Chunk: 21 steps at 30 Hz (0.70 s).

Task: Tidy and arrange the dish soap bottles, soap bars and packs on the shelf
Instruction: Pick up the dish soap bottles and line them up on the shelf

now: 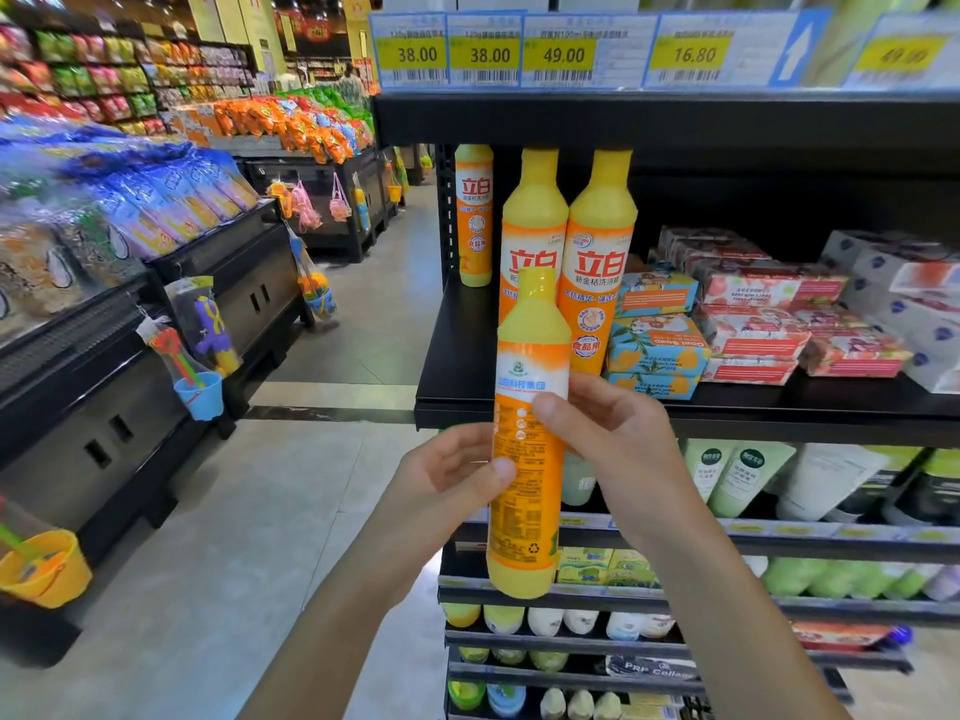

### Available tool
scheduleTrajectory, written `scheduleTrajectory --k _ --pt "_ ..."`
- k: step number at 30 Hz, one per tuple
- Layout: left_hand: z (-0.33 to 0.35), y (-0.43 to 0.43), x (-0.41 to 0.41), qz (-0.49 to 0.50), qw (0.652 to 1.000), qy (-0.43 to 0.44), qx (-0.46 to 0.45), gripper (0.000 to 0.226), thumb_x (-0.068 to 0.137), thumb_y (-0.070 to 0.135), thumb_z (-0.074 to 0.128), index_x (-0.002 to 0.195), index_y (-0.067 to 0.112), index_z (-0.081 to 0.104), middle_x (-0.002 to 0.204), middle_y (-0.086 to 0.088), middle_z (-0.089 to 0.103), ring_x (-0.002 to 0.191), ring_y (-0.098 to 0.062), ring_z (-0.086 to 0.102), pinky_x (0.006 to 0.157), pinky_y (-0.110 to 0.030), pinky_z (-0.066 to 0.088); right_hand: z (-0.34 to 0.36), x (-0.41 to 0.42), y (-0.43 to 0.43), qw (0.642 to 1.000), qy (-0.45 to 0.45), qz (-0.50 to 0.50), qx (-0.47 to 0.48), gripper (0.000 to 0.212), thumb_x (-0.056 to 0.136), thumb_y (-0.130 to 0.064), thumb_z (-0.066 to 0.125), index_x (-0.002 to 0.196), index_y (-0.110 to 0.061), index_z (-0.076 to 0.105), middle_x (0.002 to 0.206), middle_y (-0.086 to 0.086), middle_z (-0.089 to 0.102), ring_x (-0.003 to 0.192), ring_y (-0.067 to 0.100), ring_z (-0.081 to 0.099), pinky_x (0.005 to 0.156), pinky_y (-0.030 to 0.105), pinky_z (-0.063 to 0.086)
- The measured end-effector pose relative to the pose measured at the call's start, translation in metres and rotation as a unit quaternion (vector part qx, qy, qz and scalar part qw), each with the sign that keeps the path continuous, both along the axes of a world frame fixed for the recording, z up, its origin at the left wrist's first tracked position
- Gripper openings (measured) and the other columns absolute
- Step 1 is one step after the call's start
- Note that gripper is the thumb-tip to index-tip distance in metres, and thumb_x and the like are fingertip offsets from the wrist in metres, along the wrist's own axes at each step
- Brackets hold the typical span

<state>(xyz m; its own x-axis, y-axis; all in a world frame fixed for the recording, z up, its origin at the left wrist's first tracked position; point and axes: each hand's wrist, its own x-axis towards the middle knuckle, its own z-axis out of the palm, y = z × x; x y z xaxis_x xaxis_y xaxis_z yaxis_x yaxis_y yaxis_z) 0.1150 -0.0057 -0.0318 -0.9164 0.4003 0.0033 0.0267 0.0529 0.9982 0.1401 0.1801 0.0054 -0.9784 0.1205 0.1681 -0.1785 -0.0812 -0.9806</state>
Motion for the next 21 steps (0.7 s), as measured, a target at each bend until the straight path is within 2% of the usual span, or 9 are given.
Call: scheduleTrajectory --k 3,5,7,9,13,16,19,21 --pt "-0.005 -0.005 0.002 -0.067 0.995 -0.056 0.038 0.055 0.094 0.046 0.058 0.134 0.009 0.063 0.128 -0.013 0.070 0.121 -0.028 0.066 0.105 -0.044 0.051 -0.002 -0.001 0.001 0.999 -0.017 0.015 -0.036 0.041 0.082 -0.031 0.071 0.119 -0.015 0.073 0.112 0.004 0.078 0.105 0.021 0.074 0.090 0.035 0.058" --pt "-0.009 -0.005 0.006 -0.104 0.990 -0.074 0.063 0.064 0.095 0.052 0.060 0.133 0.000 0.061 0.130 -0.022 0.065 0.118 -0.031 0.064 0.101 -0.041 0.051 -0.002 -0.001 0.001 0.998 -0.021 0.018 -0.053 0.040 0.083 -0.032 0.070 0.119 -0.015 0.073 0.109 0.006 0.078 0.099 0.019 0.074 0.085 0.032 0.057" --pt "-0.014 -0.003 0.007 -0.129 0.984 -0.080 0.092 0.071 0.092 0.055 0.066 0.132 -0.003 0.061 0.130 -0.028 0.062 0.116 -0.034 0.063 0.103 -0.047 0.050 -0.001 0.000 0.001 0.997 -0.022 0.024 -0.066 0.039 0.084 -0.032 0.068 0.118 -0.015 0.073 0.105 0.005 0.078 0.093 0.015 0.074 0.079 0.027 0.057" --pt "-0.018 -0.003 0.007 -0.126 0.983 -0.076 0.107 0.067 0.089 0.055 0.070 0.129 0.001 0.065 0.126 -0.025 0.066 0.115 -0.032 0.064 0.102 -0.048 0.050 -0.001 0.000 0.001 0.997 -0.019 0.033 -0.073 0.037 0.085 -0.032 0.067 0.118 -0.016 0.073 0.101 0.002 0.078 0.088 0.012 0.073 0.076 0.024 0.056" --pt "-0.018 -0.001 0.009 -0.095 0.989 -0.049 0.098 0.047 0.088 0.047 0.066 0.122 0.016 0.074 0.120 -0.011 0.074 0.110 -0.025 0.070 0.091 -0.033 0.055 0.001 0.002 0.003 0.996 -0.014 0.042 -0.082 0.032 0.087 -0.031 0.064 0.114 -0.019 0.074 0.095 -0.001 0.078 0.086 0.011 0.072 0.075 0.025 0.056" --pt "-0.016 0.003 0.011 -0.061 0.995 -0.018 0.074 0.055 0.081 0.051 0.073 0.125 0.018 0.071 0.122 -0.006 0.074 0.113 -0.024 0.071 0.088 -0.030 0.056 0.002 0.003 0.004 0.999 -0.005 0.008 -0.053 0.035 0.087 -0.032 0.066 0.118 -0.019 0.073 0.101 0.000 0.078 0.092 0.014 0.073 0.078 0.029 0.057" --pt "-0.016 0.009 0.013 -0.016 0.998 0.002 0.055 0.054 0.081 0.044 0.074 0.127 0.016 0.067 0.120 -0.001 0.075 0.114 -0.022 0.071 0.091 -0.033 0.058 0.001 0.004 0.004 0.999 0.004 -0.032 -0.020 0.041 0.083 -0.036 0.071 0.120 -0.019 0.071 0.106 0.002 0.078 0.100 0.019 0.073 0.082 0.035 0.060" --pt "-0.017 0.013 0.014 0.007 0.999 0.011 0.041 0.053 0.079 0.045 0.075 0.125 0.021 0.068 0.118 0.003 0.076 0.113 -0.018 0.071 0.095 -0.038 0.057 0.003 0.006 0.002 0.998 0.009 -0.054 0.009 0.045 0.076 -0.040 0.077 0.117 -0.023 0.070 0.104 -0.001 0.077 0.098 0.016 0.074 0.080 0.032 0.060"
